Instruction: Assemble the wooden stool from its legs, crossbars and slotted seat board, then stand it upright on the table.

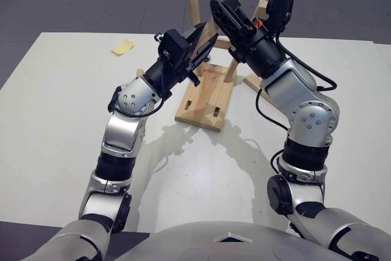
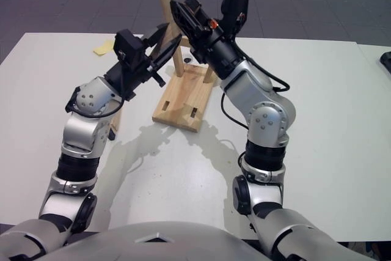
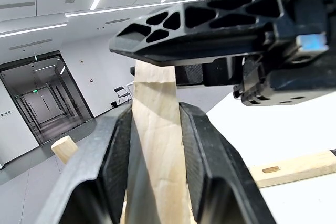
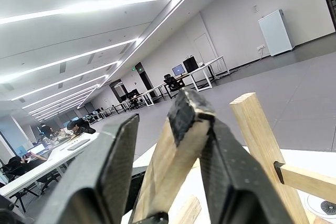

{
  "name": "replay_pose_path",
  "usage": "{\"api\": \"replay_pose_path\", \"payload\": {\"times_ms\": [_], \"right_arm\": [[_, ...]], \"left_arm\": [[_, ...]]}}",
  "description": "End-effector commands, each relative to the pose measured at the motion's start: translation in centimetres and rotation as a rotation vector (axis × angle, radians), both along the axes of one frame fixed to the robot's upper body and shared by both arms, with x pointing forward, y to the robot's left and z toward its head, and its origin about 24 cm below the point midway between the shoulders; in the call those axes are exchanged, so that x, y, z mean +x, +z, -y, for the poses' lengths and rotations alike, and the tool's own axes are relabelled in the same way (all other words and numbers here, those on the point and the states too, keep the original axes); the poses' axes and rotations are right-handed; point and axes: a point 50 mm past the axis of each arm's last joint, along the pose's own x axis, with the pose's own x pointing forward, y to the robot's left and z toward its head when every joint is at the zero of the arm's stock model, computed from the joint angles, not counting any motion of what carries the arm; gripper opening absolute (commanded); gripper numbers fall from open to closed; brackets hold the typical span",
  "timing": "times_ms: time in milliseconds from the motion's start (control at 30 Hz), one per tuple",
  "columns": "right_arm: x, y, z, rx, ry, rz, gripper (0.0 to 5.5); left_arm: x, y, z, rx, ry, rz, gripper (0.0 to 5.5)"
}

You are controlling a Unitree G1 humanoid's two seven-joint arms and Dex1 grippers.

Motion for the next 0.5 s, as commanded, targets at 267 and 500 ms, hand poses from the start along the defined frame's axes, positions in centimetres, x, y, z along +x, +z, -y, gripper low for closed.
{"api": "replay_pose_path", "payload": {"times_ms": [267,500], "right_arm": [[-0.38,0.26,-0.17,0.014,0.04,0.015,0.53],[-0.36,0.23,0.2,0.026,0.026,0.028,0.47]], "left_arm": [[0.3,-0.57,-0.05,0.021,0.018,-0.005,1.27],[0.63,-0.76,0.4,0.037,0.016,-0.007,1.27]]}}
